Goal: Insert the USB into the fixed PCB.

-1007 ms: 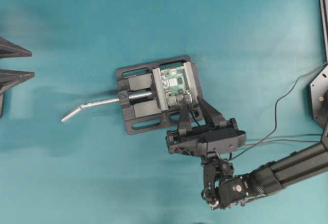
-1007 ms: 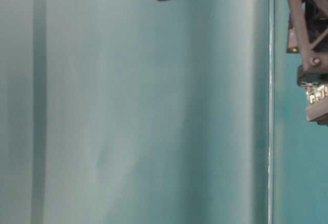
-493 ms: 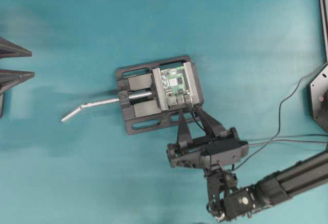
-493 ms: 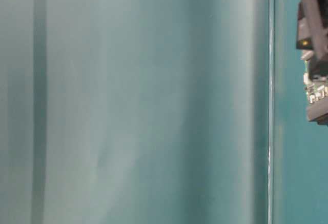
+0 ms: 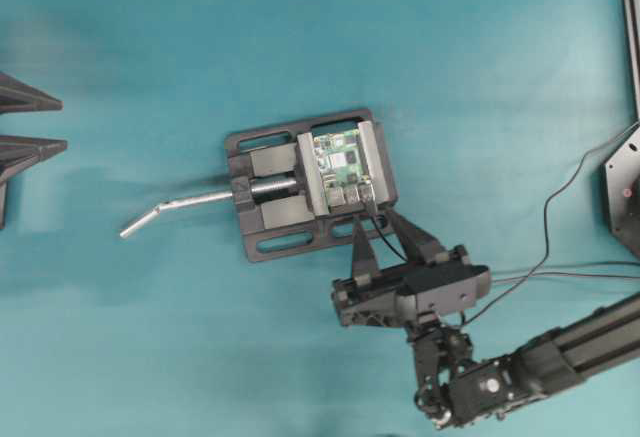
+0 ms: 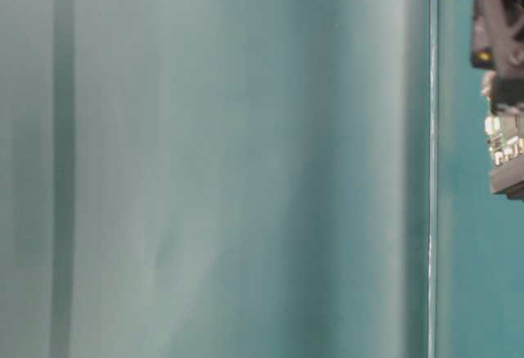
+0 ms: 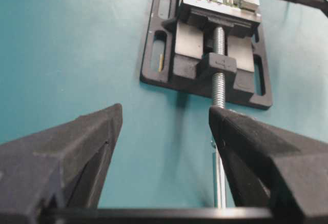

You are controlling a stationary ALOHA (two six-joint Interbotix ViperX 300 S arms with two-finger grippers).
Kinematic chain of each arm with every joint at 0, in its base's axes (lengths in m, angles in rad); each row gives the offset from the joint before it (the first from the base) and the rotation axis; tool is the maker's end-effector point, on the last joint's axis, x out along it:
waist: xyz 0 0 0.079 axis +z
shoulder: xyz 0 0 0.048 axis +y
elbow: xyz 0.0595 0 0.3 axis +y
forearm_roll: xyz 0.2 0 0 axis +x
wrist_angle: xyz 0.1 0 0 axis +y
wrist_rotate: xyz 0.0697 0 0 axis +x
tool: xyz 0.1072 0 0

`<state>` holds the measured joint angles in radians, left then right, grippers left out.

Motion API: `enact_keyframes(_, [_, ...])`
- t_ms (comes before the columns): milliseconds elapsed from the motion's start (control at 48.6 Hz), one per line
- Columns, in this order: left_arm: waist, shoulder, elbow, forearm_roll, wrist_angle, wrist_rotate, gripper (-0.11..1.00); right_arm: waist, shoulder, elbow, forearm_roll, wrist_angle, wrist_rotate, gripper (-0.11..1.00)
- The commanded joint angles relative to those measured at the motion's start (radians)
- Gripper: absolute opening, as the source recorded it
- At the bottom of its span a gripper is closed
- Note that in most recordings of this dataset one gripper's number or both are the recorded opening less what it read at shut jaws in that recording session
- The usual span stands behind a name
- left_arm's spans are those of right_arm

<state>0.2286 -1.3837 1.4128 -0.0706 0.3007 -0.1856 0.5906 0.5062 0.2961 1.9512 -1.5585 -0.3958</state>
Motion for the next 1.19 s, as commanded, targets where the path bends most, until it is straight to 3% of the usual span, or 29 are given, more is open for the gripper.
enact_keyframes(0, [0.002,0.009,-0.011,0.003,-0.005,-0.006,0.74,0.003,-0.072,0.017,-0.003,-0.003,-0.025,0.60])
enact_keyframes(247, [0.002,0.009,-0.011,0.003,-0.005,-0.006,0.74,0.003,-0.183,0.094,-0.003,-0.002,-0.179,0.62])
enact_keyframes(535, [0.002,0.008,-0.011,0.003,-0.005,-0.006,0.74,0.003,-0.296,0.184,-0.011,0.002,-0.230,0.75])
enact_keyframes(699, [0.003,0.008,-0.011,0.003,-0.005,-0.006,0.74,0.002,-0.428,0.272,-0.023,0.040,-0.333,0.76])
enact_keyframes(822, [0.003,0.008,-0.011,0.003,-0.005,-0.006,0.74,-0.018,-0.534,0.350,-0.035,0.140,-0.400,0.76])
enact_keyframes(966, [0.003,0.008,-0.011,0.003,-0.005,-0.006,0.74,-0.064,-0.667,0.466,-0.051,0.305,-0.414,0.76])
enact_keyframes(1172, [0.002,0.009,-0.011,0.002,-0.005,-0.006,0.74,-0.127,-0.888,0.644,-0.144,0.440,-0.417,0.76])
